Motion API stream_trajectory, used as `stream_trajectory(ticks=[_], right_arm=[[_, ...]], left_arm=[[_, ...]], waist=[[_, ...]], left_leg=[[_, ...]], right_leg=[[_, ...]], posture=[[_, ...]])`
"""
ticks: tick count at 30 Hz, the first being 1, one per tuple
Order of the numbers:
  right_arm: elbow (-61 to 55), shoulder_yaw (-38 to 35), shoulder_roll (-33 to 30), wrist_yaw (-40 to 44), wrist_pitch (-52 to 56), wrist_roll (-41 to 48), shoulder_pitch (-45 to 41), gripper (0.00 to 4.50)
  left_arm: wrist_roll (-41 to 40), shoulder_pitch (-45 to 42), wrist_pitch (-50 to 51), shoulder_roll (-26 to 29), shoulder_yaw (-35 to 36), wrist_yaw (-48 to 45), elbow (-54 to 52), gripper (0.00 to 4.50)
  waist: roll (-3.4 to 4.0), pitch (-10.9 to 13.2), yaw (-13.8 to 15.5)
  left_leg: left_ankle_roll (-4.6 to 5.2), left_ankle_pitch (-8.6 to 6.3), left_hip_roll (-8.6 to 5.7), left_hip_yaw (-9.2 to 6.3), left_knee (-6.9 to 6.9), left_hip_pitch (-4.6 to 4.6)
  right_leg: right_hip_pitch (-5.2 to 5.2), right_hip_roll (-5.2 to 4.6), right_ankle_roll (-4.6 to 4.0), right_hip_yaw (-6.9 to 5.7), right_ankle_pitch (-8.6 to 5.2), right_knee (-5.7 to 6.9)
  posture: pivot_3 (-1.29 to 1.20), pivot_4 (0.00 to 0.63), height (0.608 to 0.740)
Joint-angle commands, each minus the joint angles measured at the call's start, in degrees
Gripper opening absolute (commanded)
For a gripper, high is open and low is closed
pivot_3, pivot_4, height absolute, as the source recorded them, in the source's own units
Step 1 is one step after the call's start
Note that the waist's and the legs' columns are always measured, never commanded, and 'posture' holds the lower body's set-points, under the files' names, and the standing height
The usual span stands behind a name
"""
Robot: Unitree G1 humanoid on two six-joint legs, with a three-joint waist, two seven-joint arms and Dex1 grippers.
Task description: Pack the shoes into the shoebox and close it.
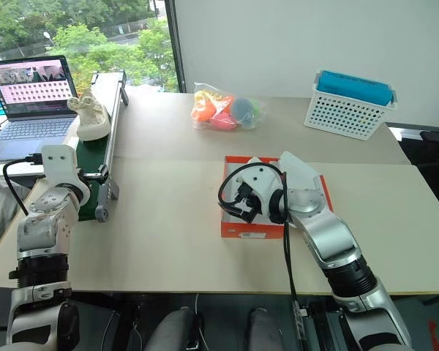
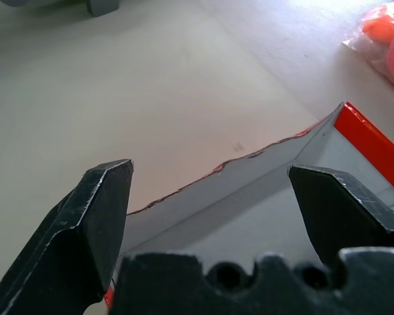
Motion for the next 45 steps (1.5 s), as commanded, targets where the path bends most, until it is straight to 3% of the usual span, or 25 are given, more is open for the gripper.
stream_trajectory(ticks=[1,19,26,29,38,45], right_arm=[[-0.69,-1.9,0.16,-0.71,-1.1,-0.59,-1.08,4.43],[0.21,-1.91,1.32,-1.7,-1.29,-1.54,-1.2,4.43],[-0.01,-2.17,1.16,-1.59,-1.18,-1.56,-1.24,4.43],[0.0,-2.3,1.06,-1.46,-1.28,-1.63,-1.44,4.5],[0.23,-2.71,1.13,-1.38,-1.32,-1.78,-2.03,4.5],[0.23,-3.13,1.13,-1.61,-0.88,-1.68,-2.18,4.5]], left_arm=[[0.52,-2.01,-4.13,0.43,0.94,1.33,-1.1,4.5],[0.01,-2.16,-6.08,0.26,0.2,0.98,0.5,4.5],[-2.1,-2.36,-0.73,-1.4,0.5,0.8,1.26,4.5],[-3.13,-1.53,1.31,-2.51,-0.16,-0.09,-0.95,3.79],[-3.7,-1.47,6.67,-3.45,-0.08,0.17,-4.18,0.48],[-3.32,-3.16,7.54,-3.85,0.36,1.52,-2.32,0.48]], waist=[[0.0,0.0,0.01],[0.0,0.0,-0.02],[0.0,0.0,0.0],[0.0,0.0,0.0],[0.0,0.0,0.14],[0.0,0.0,0.12]], left_leg=[[0.0,0.0,0.0,0.0,0.0,0.0],[0.0,0.0,0.0,0.01,-0.01,0.0],[0.0,0.0,-0.01,0.01,0.0,0.0],[0.0,0.0,-0.01,0.01,-0.01,0.0],[-0.01,0.01,-0.02,-0.01,0.0,0.01],[0.0,0.01,-0.03,-0.01,0.0,0.02]], right_leg=[[-0.01,0.0,0.0,0.0,0.0,0.0],[0.0,0.01,0.0,0.0,0.0,0.0],[0.01,0.01,0.01,0.0,0.0,0.0],[0.01,0.02,0.01,0.0,0.0,0.01],[0.04,0.01,0.01,0.0,-0.01,-0.01],[0.05,0.0,0.02,0.0,-0.01,0.01]], posture=[[0.0,0.15,0.699],[0.0,0.15,0.699],[0.0,0.15,0.699],[0.0,0.15,0.699],[0.0,0.15,0.699],[0.0,0.15,0.699]])
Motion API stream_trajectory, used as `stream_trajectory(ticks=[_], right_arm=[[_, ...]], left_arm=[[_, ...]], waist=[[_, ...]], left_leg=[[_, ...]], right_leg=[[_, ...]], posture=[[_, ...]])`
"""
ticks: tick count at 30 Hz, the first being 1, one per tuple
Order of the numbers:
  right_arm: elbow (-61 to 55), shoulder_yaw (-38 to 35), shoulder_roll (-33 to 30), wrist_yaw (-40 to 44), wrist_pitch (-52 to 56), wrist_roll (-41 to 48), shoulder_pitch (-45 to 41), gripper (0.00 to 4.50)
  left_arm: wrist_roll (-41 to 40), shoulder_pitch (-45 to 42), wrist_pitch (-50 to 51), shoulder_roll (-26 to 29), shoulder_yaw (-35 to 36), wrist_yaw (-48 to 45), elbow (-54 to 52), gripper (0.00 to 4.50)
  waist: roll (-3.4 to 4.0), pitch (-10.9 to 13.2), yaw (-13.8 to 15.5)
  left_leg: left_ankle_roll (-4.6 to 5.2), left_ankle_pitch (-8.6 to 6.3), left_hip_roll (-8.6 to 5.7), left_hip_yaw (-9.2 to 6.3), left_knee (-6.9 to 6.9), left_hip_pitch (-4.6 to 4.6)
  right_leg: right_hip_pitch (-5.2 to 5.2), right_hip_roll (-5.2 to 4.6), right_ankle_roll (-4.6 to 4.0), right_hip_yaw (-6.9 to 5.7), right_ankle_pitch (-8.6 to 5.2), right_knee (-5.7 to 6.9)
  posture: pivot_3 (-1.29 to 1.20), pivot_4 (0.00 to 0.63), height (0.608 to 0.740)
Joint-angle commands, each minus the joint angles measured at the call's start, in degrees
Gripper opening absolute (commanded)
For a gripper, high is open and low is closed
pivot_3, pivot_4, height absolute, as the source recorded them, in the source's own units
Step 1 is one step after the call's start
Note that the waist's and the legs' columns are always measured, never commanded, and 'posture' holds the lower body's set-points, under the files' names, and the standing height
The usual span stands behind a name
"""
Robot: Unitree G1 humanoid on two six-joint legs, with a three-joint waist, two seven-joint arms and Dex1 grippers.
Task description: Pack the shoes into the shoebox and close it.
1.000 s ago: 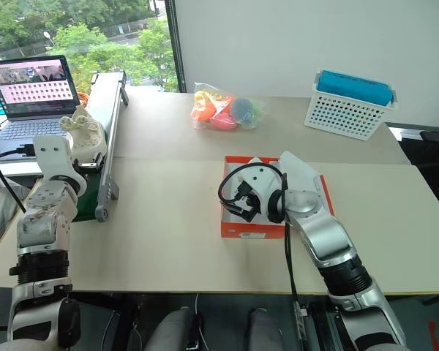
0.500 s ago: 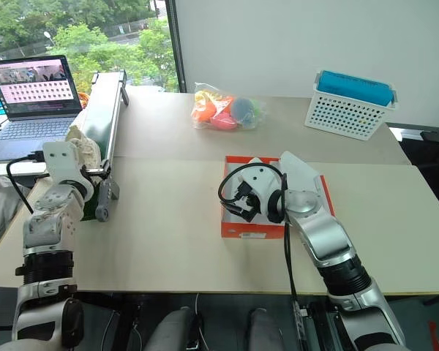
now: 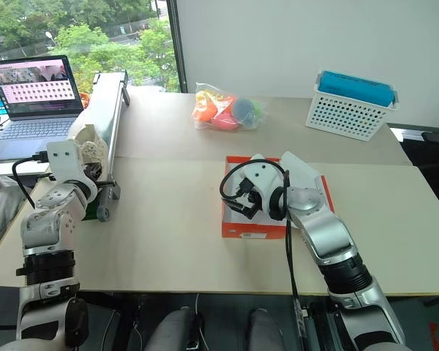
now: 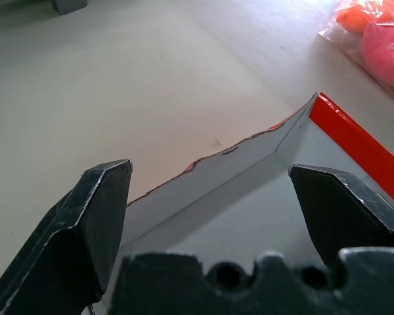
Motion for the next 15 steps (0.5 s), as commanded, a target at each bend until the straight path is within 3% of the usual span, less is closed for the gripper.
stream_trajectory(ticks=[1,6,7,15], right_arm=[[-1.19,-2.06,-0.19,-0.49,-0.83,-0.2,-1.56,4.5],[-0.98,-2.28,-0.22,-0.62,-0.74,-0.29,-1.67,4.5],[-1.0,-2.28,-0.23,-0.62,-0.7,-0.3,-1.67,4.5],[-0.28,-2.23,0.01,-0.58,-0.76,-0.24,-1.88,4.5]], left_arm=[[-0.25,-1.25,0.72,-0.51,-0.25,0.48,0.83,0.48],[-0.51,-1.68,-0.44,-0.75,-0.23,0.28,1.74,0.48],[-0.6,-1.69,-1.1,-0.87,-0.1,0.21,1.87,0.22],[-1.38,-1.52,-5.43,-1.98,1.3,0.55,0.06,0.22]], waist=[[0.0,0.0,0.01],[0.0,0.0,-0.02],[0.0,0.0,-0.01],[0.0,0.0,0.01]], left_leg=[[0.0,0.0,0.0,0.0,0.0,0.0],[0.0,0.0,0.0,0.0,-0.01,0.0],[0.0,0.0,0.0,0.0,0.0,0.0],[-0.01,0.0,0.0,0.0,0.0,-0.01]], right_leg=[[0.0,0.0,0.0,0.0,0.0,0.0],[-0.01,0.0,0.0,0.01,0.0,-0.01],[-0.01,0.0,0.0,0.0,0.0,0.0],[-0.01,0.0,0.0,0.0,0.0,0.0]], posture=[[0.0,0.15,0.699],[0.0,0.15,0.699],[0.0,0.15,0.699],[0.0,0.15,0.699]])
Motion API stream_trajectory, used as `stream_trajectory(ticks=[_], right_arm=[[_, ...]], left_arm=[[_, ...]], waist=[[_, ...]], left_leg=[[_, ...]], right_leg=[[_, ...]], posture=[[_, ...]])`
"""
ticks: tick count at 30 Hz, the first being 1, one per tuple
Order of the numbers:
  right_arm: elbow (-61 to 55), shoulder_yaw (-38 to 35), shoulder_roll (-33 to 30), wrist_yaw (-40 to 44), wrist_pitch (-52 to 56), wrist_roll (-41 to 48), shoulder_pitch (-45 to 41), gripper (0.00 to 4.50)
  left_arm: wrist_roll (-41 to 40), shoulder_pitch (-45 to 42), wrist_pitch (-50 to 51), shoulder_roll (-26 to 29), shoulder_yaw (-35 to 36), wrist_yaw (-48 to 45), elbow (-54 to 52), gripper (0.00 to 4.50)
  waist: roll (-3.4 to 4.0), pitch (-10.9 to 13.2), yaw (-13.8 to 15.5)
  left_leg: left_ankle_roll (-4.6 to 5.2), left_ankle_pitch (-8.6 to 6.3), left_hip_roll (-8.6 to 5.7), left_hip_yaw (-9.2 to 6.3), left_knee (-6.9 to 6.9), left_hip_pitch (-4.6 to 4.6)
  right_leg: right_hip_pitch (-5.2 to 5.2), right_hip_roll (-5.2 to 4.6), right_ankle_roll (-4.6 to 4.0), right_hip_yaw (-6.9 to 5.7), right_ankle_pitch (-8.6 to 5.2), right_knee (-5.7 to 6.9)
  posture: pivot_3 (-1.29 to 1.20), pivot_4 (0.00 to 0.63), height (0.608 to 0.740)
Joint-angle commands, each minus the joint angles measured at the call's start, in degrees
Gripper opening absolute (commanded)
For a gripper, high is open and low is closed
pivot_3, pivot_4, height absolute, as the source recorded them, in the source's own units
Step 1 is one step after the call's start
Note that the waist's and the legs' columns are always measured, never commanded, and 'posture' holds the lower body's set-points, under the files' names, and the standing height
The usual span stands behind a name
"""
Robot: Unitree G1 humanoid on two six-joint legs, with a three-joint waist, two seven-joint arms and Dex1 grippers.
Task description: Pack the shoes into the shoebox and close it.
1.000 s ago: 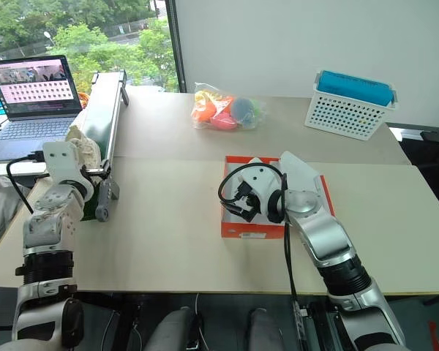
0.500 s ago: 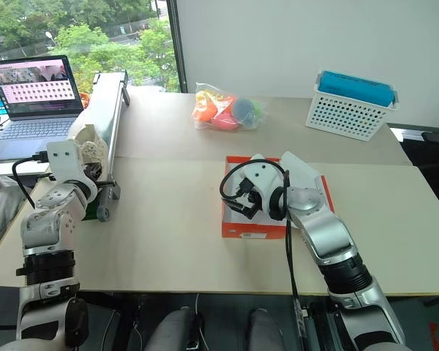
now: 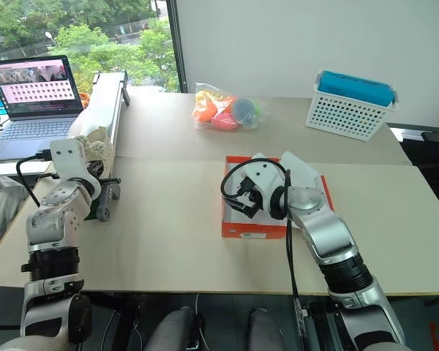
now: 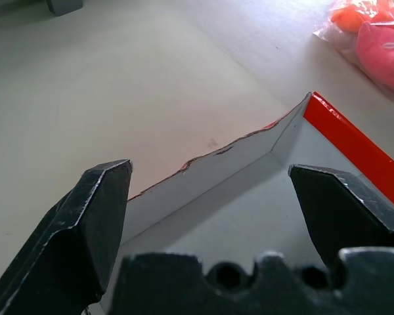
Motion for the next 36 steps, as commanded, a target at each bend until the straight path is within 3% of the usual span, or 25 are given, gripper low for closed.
stream_trajectory(ticks=[1,12,21,24,29,32,36], right_arm=[[-0.64,-1.89,0.09,-0.58,-0.78,-0.2,-1.69,4.5],[3.65,-3.41,1.64,-3.5,-1.0,-0.76,-3.84,4.5],[3.97,-3.66,1.76,-4.18,-0.67,-0.84,-3.87,4.5],[3.55,-3.55,1.58,-4.1,-0.28,-0.73,-3.49,4.5],[3.42,-3.9,0.95,-3.53,-0.11,-0.38,-3.21,4.5],[4.44,-4.14,0.19,-2.97,-0.53,-0.58,-3.46,4.5],[5.31,-4.15,-0.7,-2.33,-0.84,-0.73,-3.66,4.5]], left_arm=[[-1.18,-0.43,-4.02,-1.04,0.79,-0.1,-2.63,0.22],[-5.93,-0.02,-6.0,-6.68,-2.7,-3.47,-12.07,0.22],[-5.19,0.55,-5.11,-5.67,-4.16,-4.02,-13.98,0.22],[-2.88,1.21,-3.09,-2.78,-7.96,-5.03,-19.97,0.22],[0.54,-0.12,-1.62,-2.41,-12.57,-1.53,-33.23,0.22],[7.21,4.41,-1.93,-2.77,-13.24,4.24,-40.52,0.22],[13.78,22.1,-1.01,-0.01,-13.79,4.21,-49.56,0.22]], waist=[[0.0,0.0,0.0],[-0.01,0.01,-0.09],[-0.01,0.01,-0.24],[-0.01,0.01,-0.26],[-0.01,0.02,-0.06],[-0.01,0.02,-0.11],[0.08,0.01,-1.34]], left_leg=[[0.0,0.0,0.0,0.0,0.0,0.0],[0.0,0.0,0.01,0.01,0.0,-0.02],[0.01,0.0,0.03,0.02,0.0,-0.03],[0.01,0.0,0.04,0.02,0.0,-0.03],[0.02,0.0,0.02,0.01,0.0,-0.04],[0.02,-0.01,0.02,0.01,-0.01,-0.04],[0.0,-0.02,0.08,0.23,-0.22,0.21]], right_leg=[[0.0,0.0,0.0,0.0,0.0,0.0],[-0.01,0.0,-0.01,0.01,0.01,0.0],[-0.01,0.07,-0.01,0.01,0.0,-0.01],[-0.02,0.07,-0.01,0.01,0.0,-0.01],[0.0,0.06,-0.01,0.02,0.0,-0.04],[0.0,0.05,-0.01,0.04,0.0,-0.05],[0.01,0.09,-0.05,0.28,-0.02,-0.03]], posture=[[0.0,0.15,0.699],[0.0,0.15,0.699],[0.0,0.15,0.699],[0.0,0.15,0.699],[0.0,0.15,0.699],[0.0,0.15,0.699],[0.0,0.15,0.699]])
